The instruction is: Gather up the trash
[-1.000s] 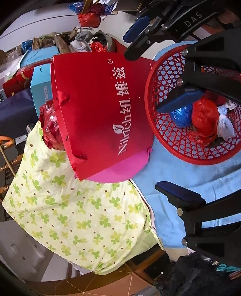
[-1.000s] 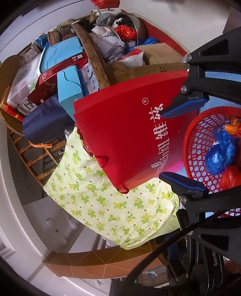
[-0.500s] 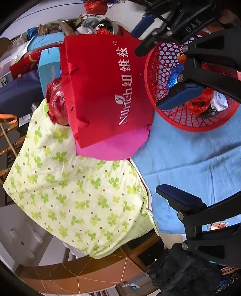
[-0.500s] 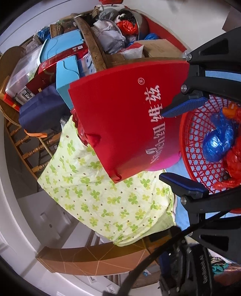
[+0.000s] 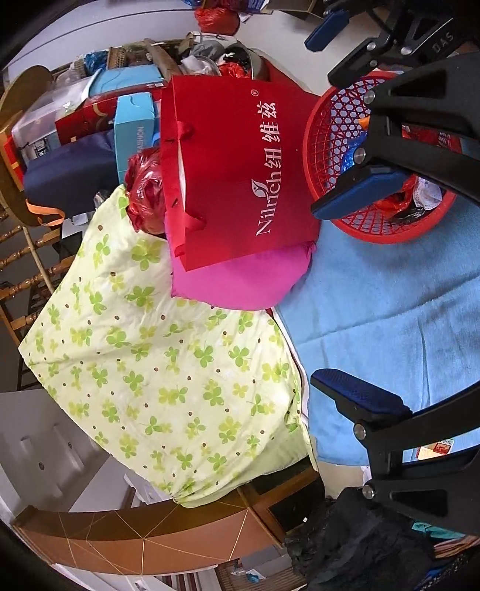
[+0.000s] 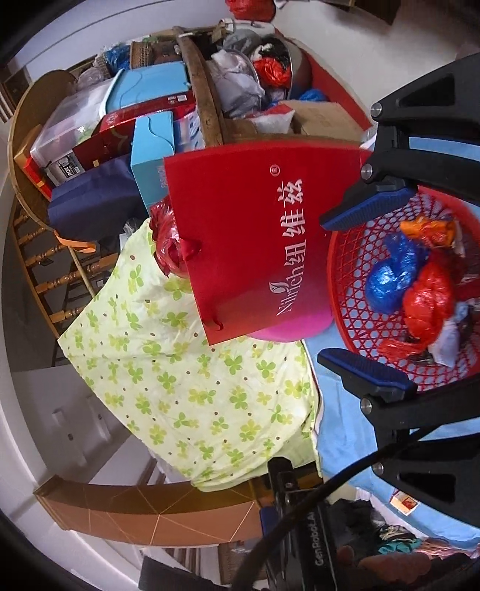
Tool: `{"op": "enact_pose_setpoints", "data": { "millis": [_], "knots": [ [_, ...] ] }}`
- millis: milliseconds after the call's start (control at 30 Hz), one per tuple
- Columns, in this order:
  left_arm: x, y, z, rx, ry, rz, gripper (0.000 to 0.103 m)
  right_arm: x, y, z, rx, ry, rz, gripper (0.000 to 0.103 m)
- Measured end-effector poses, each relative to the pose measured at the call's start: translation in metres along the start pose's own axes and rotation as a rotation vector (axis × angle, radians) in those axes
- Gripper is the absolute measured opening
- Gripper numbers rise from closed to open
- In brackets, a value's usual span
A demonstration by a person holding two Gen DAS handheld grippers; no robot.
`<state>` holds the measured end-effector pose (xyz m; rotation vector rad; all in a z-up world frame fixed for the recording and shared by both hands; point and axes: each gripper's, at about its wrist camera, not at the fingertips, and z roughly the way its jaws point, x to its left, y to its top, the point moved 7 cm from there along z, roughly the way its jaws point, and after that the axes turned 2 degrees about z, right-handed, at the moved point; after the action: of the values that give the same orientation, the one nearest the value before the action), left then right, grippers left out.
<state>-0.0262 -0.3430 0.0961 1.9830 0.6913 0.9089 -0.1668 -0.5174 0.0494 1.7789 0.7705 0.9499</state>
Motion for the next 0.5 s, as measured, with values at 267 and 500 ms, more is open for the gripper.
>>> {"op": "enact_pose_setpoints", "data": {
  "millis": [267, 500],
  "knots": [
    [0.019, -0.003, -0.018, -0.02, -0.005, -0.024, 0.084, 0.019, 0.009, -0.033, 0.014, -0.032, -0.062, 0.072],
    [0.035, -0.003, -0.041, -0.057, 0.003, -0.049, 0.091, 0.042, 0.02, -0.057, 0.013, -0.044, -0.12, 0.073]
  ]
}}
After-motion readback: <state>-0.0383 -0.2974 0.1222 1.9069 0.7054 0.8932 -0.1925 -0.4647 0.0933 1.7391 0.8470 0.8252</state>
